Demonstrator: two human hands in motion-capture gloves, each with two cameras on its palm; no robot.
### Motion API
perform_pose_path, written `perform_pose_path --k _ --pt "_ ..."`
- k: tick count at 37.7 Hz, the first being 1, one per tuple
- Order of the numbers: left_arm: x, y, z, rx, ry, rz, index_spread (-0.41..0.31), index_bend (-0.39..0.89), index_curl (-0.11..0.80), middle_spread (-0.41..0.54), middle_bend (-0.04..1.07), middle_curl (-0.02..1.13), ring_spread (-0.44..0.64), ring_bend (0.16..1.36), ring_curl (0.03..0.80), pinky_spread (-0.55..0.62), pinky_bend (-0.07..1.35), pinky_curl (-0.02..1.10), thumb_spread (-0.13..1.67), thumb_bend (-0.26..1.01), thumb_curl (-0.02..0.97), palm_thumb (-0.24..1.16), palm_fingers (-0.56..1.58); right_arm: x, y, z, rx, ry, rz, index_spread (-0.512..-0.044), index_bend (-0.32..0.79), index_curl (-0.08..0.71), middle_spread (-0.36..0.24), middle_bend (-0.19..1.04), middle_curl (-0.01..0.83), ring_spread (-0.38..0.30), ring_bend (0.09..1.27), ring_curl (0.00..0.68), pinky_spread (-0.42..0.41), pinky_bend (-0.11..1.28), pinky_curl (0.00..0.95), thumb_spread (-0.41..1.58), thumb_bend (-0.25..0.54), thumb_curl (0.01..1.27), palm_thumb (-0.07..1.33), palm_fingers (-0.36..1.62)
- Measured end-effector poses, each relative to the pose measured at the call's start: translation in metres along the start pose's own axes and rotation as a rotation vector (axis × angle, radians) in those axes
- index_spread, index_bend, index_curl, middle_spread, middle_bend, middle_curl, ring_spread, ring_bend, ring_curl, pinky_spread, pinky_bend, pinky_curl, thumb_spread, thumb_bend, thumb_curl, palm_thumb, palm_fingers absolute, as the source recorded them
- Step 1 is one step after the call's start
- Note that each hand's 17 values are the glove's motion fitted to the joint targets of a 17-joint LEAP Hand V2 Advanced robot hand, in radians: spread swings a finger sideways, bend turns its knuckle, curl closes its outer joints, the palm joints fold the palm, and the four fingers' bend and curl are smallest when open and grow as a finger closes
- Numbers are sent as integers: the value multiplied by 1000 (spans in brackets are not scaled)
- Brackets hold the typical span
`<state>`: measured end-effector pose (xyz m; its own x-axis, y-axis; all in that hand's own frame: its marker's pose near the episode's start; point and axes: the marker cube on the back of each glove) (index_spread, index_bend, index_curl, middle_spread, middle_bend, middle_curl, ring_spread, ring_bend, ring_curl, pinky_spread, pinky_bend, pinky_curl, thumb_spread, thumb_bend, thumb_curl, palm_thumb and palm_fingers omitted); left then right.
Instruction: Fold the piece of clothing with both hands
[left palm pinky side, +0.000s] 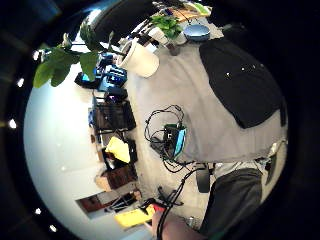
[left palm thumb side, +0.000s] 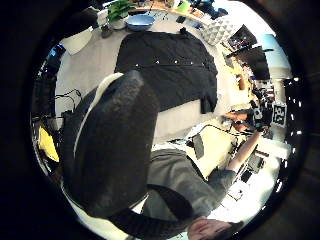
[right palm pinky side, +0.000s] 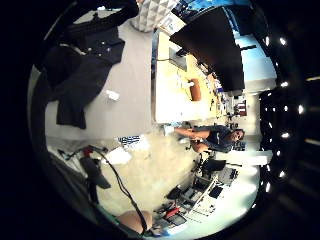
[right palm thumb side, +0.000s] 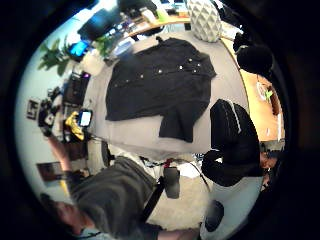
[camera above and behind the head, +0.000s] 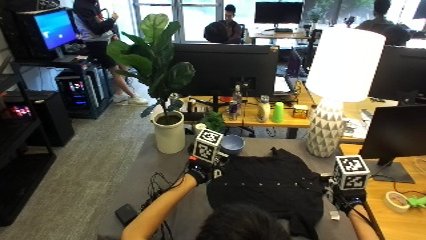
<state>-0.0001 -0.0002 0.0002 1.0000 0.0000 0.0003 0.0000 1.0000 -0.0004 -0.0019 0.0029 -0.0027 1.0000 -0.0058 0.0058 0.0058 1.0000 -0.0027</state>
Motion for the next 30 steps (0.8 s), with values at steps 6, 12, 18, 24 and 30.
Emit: perform_pose_path --k 6,12,18,24,30 --pt "0 0 2 -3 -3 3 -64 262 152 62 151 96 139 459 158 178 274 135 757 51 26 94 425 -11 17 -18 -9 -30 -34 -191 187 177 -50 311 170 -66 430 212 28 316 157 695 434 166 630 870" --pt "-5 -2 5 -16 7 -12 -77 256 211 75 149 129 171 475 193 212 279 181 987 39 53 95 404 -7 10 -16 -15 -42 -31 -220 162 229 -59 301 226 -79 413 259 33 299 204 925 432 208 654 856" --pt "-13 -7 11 -28 37 -46 -82 245 256 81 147 150 180 482 212 228 278 211 1112 23 77 95 390 2 -10 -3 -24 -20 -17 -234 150 253 -64 287 267 -85 398 282 36 282 230 1059 413 239 668 853" --pt "-10 -8 17 -23 44 -44 -85 236 291 82 145 168 186 488 227 233 276 236 1180 6 99 95 379 1 -7 -2 -59 -37 -12 -240 143 269 -66 269 298 -88 386 301 37 269 252 1137 385 264 678 852" --pt "9 -16 44 -33 71 18 -86 225 319 83 143 181 185 494 240 229 275 257 1217 -8 118 96 375 -2 -7 24 -211 -35 -28 -251 120 274 -67 237 318 -85 383 318 38 275 276 1184 354 286 688 818"
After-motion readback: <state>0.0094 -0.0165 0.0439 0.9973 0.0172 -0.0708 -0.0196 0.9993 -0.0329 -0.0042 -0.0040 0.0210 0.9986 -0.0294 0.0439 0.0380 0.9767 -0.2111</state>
